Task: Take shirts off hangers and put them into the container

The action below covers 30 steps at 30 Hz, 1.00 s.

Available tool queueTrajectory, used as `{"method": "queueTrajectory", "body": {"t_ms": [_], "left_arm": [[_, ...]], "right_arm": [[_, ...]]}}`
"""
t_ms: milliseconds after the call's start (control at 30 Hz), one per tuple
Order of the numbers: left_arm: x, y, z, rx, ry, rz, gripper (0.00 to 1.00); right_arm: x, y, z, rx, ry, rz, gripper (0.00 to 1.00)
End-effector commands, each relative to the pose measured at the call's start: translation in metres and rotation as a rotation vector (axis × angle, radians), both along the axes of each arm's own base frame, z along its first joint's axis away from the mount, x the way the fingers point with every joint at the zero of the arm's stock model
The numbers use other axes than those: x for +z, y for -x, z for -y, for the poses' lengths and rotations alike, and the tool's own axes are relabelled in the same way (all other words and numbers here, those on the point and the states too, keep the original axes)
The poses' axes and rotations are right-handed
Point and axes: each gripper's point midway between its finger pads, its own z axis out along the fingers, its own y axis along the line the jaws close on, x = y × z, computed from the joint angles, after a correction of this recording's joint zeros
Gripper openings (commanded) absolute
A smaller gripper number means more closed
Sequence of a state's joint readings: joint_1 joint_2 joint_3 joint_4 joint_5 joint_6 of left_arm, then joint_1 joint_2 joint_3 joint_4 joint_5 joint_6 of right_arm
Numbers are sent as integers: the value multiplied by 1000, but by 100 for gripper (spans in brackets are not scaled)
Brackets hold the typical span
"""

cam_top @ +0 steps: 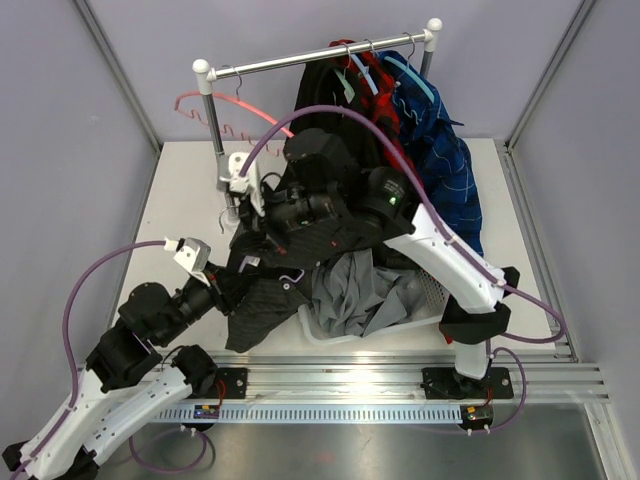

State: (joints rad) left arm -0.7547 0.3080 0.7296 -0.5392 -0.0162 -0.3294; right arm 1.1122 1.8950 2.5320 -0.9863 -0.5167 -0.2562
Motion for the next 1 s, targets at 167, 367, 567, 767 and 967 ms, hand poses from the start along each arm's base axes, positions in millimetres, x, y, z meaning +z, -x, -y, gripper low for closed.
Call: {"method": "queueTrajectory", "body": {"t_ms": [167, 367, 567, 767, 967], "left_arm": [[34, 2, 14, -60, 129, 107, 0], [49, 13, -4, -32, 192, 190, 0], [45, 22, -11, -42, 188, 231, 0], [46, 23, -23, -24, 88, 295, 0], [48, 22, -26, -46, -69, 330, 0]], "right_arm": [[-2, 50, -25, 151, -19, 45, 0], [-29, 24, -5, 58, 86, 132, 0], [-59, 12, 28, 110, 218, 251, 3], [-26, 16, 59, 136, 168, 377, 31], [7, -5, 90, 90, 109, 434, 46]]}}
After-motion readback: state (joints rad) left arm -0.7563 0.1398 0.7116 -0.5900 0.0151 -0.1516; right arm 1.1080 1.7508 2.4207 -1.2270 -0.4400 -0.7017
